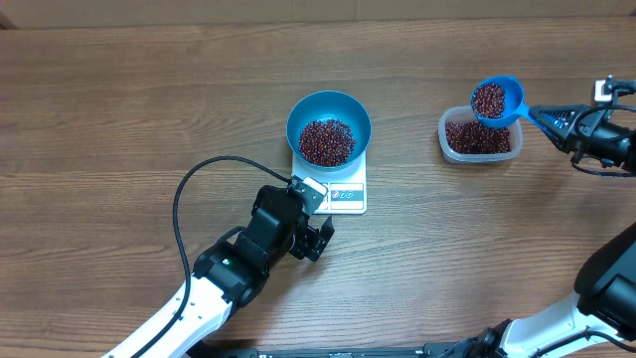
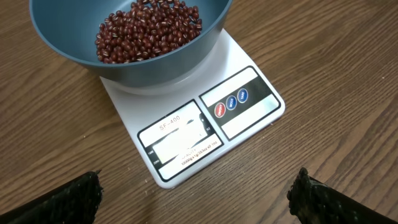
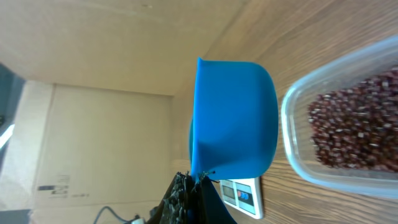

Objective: Scoop item into bowl and weigh 150g on scale
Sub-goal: 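Lift the filled scoop out of the container with the right gripper, then carry the filled scoop with the right gripper over the teal bowl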

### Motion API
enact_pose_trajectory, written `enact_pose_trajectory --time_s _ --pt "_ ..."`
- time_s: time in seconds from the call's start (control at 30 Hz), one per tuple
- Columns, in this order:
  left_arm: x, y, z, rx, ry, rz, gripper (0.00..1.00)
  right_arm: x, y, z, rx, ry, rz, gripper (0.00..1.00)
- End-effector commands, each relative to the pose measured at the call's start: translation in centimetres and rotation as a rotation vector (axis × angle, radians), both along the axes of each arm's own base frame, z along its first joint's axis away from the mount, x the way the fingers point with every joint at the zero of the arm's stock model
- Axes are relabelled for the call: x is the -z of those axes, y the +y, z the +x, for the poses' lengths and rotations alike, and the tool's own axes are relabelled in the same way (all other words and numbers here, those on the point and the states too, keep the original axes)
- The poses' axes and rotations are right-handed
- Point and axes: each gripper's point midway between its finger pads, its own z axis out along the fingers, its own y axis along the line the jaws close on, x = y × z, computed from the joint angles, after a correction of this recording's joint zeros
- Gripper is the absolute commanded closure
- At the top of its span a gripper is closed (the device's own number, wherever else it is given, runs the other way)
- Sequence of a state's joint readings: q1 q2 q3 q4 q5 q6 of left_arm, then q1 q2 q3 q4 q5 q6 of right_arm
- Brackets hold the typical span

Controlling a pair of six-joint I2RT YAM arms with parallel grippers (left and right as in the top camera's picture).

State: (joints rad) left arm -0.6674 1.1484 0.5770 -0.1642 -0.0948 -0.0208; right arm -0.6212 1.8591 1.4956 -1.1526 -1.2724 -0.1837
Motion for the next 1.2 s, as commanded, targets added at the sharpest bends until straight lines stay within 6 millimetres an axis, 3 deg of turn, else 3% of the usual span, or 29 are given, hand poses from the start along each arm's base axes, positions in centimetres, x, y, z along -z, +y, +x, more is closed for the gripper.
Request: enact_pose_trajectory --time_s 0.0,0.2,0.57,1.17 --pt "0.3 0.3 0.0 -0.015 0.005 0.006 0.0 -2.7 0.7 -0.2 -0.016 -0.088 0.072 0.96" --pt "0.3 0.3 0.0 -0.015 0.005 0.006 0.0 -4.6 3.0 -0.7 -0.065 -0.131 0.042 0.96" --pt "0.3 0.3 0.0 -0.015 0.005 0.006 0.0 -7.8 11.0 -1.4 -0.268 -0.215 0.004 0.96" --pt "0.3 0.3 0.0 -0.015 0.005 0.006 0.0 -5.9 22.7 1.5 -0.397 -0.141 -0.176 0.96"
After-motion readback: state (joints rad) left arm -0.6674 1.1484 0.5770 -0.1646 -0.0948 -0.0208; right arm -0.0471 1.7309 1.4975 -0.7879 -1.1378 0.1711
